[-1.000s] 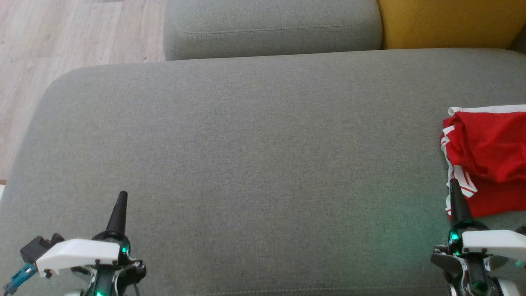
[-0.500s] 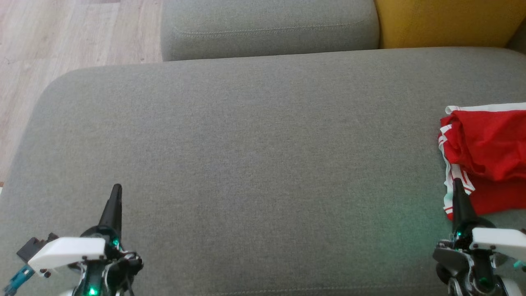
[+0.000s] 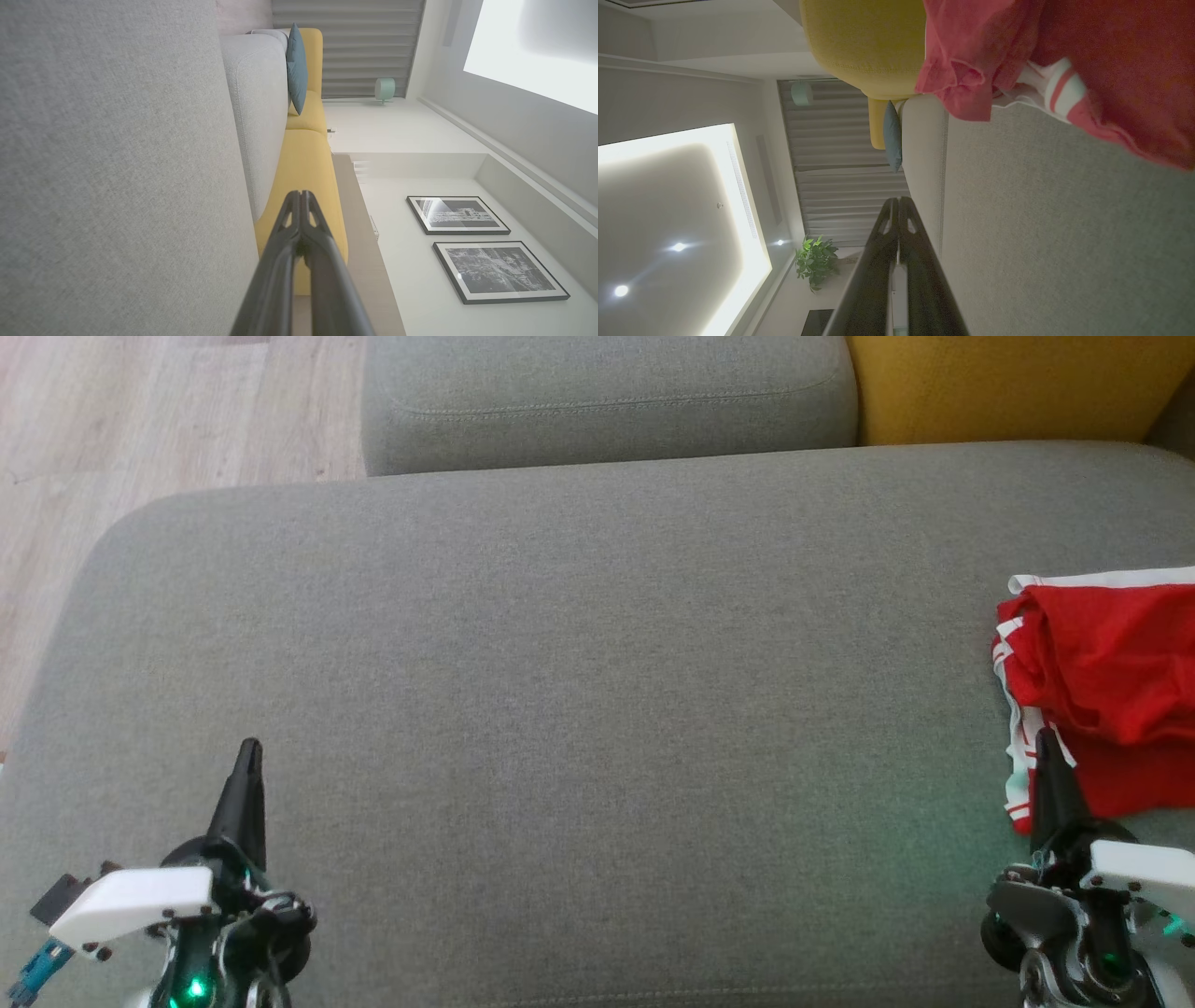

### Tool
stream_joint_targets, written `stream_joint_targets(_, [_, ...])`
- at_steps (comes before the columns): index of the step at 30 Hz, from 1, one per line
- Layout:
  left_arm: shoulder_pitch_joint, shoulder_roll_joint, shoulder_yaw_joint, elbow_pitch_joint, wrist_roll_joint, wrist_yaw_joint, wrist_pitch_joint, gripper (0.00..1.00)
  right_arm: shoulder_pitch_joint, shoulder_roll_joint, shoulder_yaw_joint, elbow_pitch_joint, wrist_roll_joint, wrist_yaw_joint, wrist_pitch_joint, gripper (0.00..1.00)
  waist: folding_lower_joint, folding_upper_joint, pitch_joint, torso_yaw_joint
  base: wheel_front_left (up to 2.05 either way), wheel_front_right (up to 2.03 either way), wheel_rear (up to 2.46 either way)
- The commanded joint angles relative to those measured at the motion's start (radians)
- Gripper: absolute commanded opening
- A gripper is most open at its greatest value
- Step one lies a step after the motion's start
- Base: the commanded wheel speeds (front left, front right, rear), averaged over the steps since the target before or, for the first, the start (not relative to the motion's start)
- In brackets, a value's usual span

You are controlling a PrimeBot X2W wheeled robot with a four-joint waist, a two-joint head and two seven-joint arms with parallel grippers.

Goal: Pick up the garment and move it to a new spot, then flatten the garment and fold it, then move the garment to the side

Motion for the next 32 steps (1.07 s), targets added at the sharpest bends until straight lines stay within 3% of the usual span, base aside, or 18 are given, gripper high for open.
stream_joint_targets(1, [-0.053,0.007,0.043,-0.026,-0.002,-0.007,0.005,0.00,-0.052,-0.020,0.019,-0.031,0.006,-0.001,0.007,0.00,0.0000,0.0000,0.000,0.000,0.00,0.00,0.00])
stream_joint_targets(32, [-0.053,0.002,0.050,-0.026,0.003,-0.007,0.010,0.00,-0.053,-0.013,0.009,-0.031,-0.002,-0.001,0.015,0.00,0.0000,0.0000,0.000,0.000,0.00,0.00,0.00])
